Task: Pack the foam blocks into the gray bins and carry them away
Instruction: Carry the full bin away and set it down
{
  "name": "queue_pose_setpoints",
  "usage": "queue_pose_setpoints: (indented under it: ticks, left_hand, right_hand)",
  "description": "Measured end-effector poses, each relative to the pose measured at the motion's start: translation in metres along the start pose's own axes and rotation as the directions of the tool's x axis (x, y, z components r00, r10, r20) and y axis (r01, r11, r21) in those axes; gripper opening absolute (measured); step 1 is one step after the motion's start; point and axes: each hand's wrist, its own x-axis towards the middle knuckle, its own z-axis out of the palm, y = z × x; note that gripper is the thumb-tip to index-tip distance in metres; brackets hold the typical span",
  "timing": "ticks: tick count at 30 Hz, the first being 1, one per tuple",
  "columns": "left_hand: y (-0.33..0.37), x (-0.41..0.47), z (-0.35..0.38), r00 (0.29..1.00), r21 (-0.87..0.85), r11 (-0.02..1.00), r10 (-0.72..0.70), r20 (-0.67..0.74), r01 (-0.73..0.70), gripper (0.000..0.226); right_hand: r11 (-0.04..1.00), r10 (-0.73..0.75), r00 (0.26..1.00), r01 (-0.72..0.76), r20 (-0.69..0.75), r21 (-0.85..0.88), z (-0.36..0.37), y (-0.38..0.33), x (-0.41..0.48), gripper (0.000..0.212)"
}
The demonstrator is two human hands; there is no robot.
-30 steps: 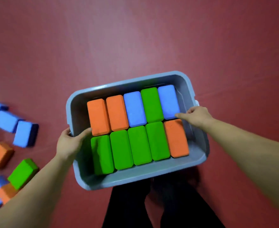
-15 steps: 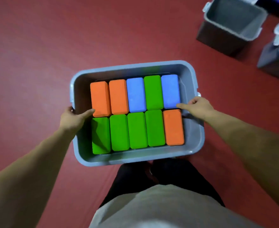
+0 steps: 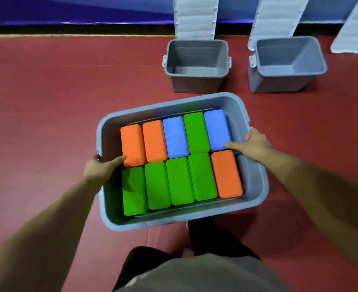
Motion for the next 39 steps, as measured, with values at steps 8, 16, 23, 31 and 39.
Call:
queue_pose_setpoints:
  ticks: [8, 16, 23, 31, 39]
  left_hand:
    - [0.173, 0.048, 0.130, 0.988, 0.118, 0.986, 0.108, 0.112, -0.121, 0.062]
    - [0.328, 0.133, 0.279, 0.964, 0.152, 0.977, 0.109, 0.243, -0.149, 0.091]
    - [0.476, 0.138, 0.401, 0.915, 0.228, 0.947, 0.127, 0.382, -0.226, 0.090]
    - [0.628, 0.099, 0.592, 0.880, 0.304, 0.893, 0.176, 0.442, -0.331, 0.078]
    - [0.744, -0.001, 0.781, 0.911, 0.312, 0.900, 0.178, 0.373, -0.303, 0.083]
  right_hand:
    - [0.995, 0.075, 0.994, -0.080, -0.075, -0.056, -0.134, 0.046, 0.115, 0.087]
    - [0.966, 0.258, 0.956, -0.255, -0.138, 0.033, -0.226, 0.093, 0.234, 0.099]
    - [0.904, 0.410, 0.894, -0.371, -0.183, 0.212, -0.328, 0.141, 0.296, 0.098]
    - [0.851, 0.489, 0.839, -0.399, -0.238, 0.343, -0.460, 0.256, 0.407, 0.078]
    - [0.886, 0.441, 0.873, -0.387, -0.208, 0.255, -0.631, 0.393, 0.511, 0.089]
